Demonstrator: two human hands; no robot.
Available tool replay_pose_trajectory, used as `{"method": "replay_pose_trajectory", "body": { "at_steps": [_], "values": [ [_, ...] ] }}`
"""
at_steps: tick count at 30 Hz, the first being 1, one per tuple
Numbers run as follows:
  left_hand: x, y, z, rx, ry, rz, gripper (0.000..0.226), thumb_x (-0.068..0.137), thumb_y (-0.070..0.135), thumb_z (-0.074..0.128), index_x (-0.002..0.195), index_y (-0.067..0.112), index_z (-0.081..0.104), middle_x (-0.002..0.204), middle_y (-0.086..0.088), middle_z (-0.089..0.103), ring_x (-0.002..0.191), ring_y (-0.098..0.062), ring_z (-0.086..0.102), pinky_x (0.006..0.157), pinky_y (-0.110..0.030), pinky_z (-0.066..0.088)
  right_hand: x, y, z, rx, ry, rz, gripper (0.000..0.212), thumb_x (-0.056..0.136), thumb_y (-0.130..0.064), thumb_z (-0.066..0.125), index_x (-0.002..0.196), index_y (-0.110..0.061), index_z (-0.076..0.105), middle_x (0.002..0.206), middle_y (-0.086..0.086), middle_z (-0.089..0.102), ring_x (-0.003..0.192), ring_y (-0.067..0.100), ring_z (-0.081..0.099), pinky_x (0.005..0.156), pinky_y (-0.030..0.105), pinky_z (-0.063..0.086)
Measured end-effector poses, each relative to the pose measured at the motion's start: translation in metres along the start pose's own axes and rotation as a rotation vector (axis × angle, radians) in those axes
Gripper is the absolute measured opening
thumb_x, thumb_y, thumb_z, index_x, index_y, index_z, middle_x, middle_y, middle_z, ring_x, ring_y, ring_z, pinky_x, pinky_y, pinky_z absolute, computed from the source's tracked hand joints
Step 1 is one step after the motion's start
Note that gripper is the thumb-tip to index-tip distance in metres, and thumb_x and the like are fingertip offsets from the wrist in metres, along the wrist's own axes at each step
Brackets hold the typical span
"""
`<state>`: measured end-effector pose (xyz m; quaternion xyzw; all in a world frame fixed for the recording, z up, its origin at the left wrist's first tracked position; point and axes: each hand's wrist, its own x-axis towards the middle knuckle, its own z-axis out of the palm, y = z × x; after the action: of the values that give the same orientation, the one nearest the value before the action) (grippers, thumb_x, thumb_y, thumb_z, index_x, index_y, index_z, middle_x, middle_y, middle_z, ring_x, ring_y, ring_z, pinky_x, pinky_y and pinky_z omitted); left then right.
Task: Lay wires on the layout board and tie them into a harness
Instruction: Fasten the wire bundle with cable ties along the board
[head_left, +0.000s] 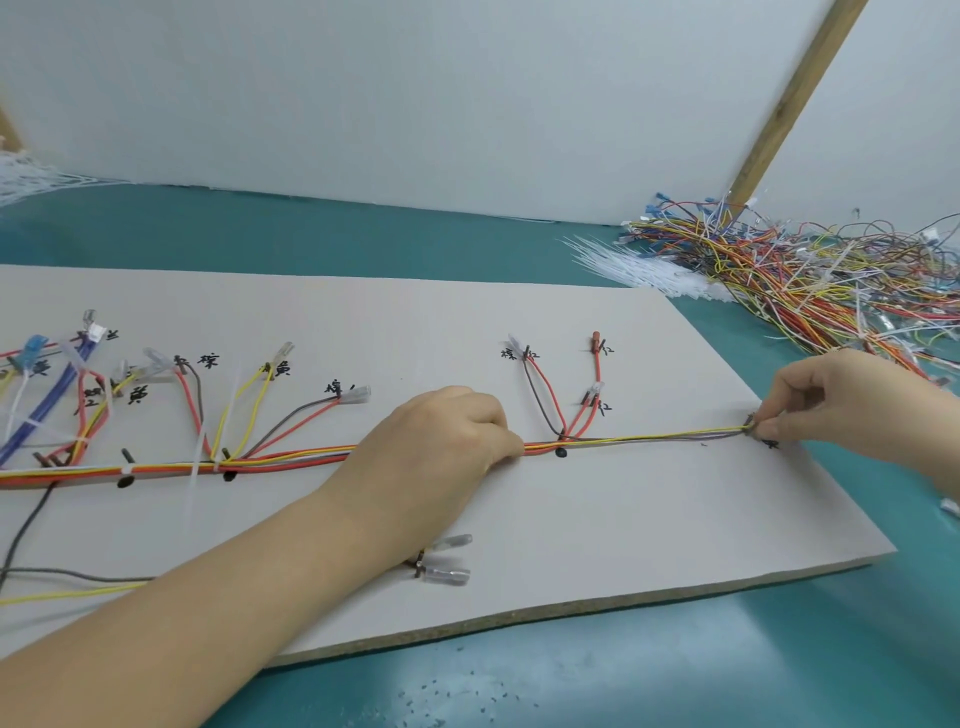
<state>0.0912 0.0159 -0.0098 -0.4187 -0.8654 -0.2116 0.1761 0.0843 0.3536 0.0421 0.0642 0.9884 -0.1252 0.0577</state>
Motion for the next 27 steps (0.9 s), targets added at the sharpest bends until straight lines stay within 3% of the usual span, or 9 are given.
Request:
{"method": "replay_pose_trajectory", "body": {
  "at_steps": [4, 6, 9, 11, 14, 17, 22, 27],
  "values": [
    [0.001, 0.002, 0.0, -0.03, -0.006, -0.008, 0.015, 0.07, -0.003, 0.066, 0.077, 0.009, 0.072, 0.073, -0.004, 0.065, 0.064, -0.025, 0.06, 0.057, -0.032, 0.054, 0.018, 0.005, -0.025, 0.081, -0.338, 0.029, 0.013, 0.076, -0.015, 0.076, 0.081, -0.025, 0.069, 0.074, -0.005, 0.071, 0.06, 0.011, 0.062, 0.056, 0.022, 0.048],
    [0.001, 0.003, 0.0, -0.034, -0.014, -0.018, 0.013, 0.073, 0.001, 0.061, 0.077, 0.01, 0.071, 0.075, -0.004, 0.065, 0.065, -0.025, 0.06, 0.058, -0.033, 0.054, 0.041, 0.002, -0.033, 0.12, -0.225, 0.025, 0.008, 0.082, -0.02, 0.069, 0.087, -0.027, 0.069, 0.077, -0.005, 0.071, 0.065, 0.008, 0.065, 0.057, 0.019, 0.049],
    [0.001, 0.004, -0.001, -0.035, 0.003, -0.046, 0.014, 0.077, 0.006, 0.059, 0.082, 0.012, 0.071, 0.079, -0.003, 0.066, 0.068, -0.025, 0.062, 0.061, -0.036, 0.054, 0.095, -0.011, -0.025, 0.148, 0.108, 0.028, 0.012, 0.091, -0.02, 0.059, 0.088, -0.012, 0.068, 0.071, 0.002, 0.069, 0.061, 0.014, 0.063, 0.056, 0.024, 0.049],
    [0.0, 0.004, -0.002, -0.008, 0.029, -0.062, 0.015, 0.077, 0.012, 0.06, 0.084, 0.015, 0.072, 0.078, 0.001, 0.068, 0.068, -0.023, 0.063, 0.061, -0.035, 0.053, 0.127, -0.024, -0.01, 0.087, 0.143, 0.037, 0.013, 0.09, -0.011, 0.056, 0.09, -0.005, 0.069, 0.075, 0.007, 0.068, 0.062, 0.019, 0.06, 0.062, 0.025, 0.049],
    [-0.001, 0.004, -0.004, 0.033, 0.049, -0.063, 0.014, 0.073, 0.017, 0.063, 0.078, 0.022, 0.074, 0.073, 0.008, 0.068, 0.063, -0.018, 0.063, 0.059, -0.029, 0.051, 0.163, -0.032, 0.008, 0.018, 0.268, 0.024, 0.02, 0.087, -0.002, 0.054, 0.097, -0.008, 0.071, 0.102, 0.014, 0.068, 0.089, 0.029, 0.061, 0.077, 0.028, 0.043],
    [-0.001, 0.004, -0.004, 0.036, 0.045, -0.06, 0.014, 0.072, 0.017, 0.064, 0.077, 0.025, 0.075, 0.072, 0.01, 0.067, 0.061, -0.016, 0.062, 0.057, -0.028, 0.051, 0.186, -0.036, 0.017, 0.038, 0.416, 0.025, 0.021, 0.088, -0.004, 0.055, 0.101, -0.007, 0.07, 0.109, 0.016, 0.067, 0.102, 0.033, 0.058, 0.085, 0.033, 0.045],
    [-0.001, 0.001, -0.002, 0.034, 0.024, -0.067, 0.014, 0.071, 0.017, 0.065, 0.077, 0.026, 0.074, 0.071, 0.011, 0.065, 0.061, -0.016, 0.06, 0.057, -0.026, 0.051, 0.209, -0.043, 0.02, -0.047, 0.328, 0.075, 0.02, 0.086, -0.014, 0.066, 0.102, -0.003, 0.071, 0.105, 0.019, 0.068, 0.1, 0.034, 0.06, 0.082, 0.034, 0.046],
    [-0.001, 0.0, -0.001, 0.037, -0.009, -0.066, 0.016, 0.069, 0.014, 0.066, 0.078, 0.027, 0.072, 0.071, 0.011, 0.063, 0.062, -0.015, 0.059, 0.057, -0.023, 0.05, 0.219, -0.044, 0.016, -0.071, 0.323, 0.174, 0.023, 0.083, -0.007, 0.067, 0.103, 0.003, 0.066, 0.106, 0.022, 0.066, 0.1, 0.036, 0.06, 0.086, 0.04, 0.051]
  ]
}}
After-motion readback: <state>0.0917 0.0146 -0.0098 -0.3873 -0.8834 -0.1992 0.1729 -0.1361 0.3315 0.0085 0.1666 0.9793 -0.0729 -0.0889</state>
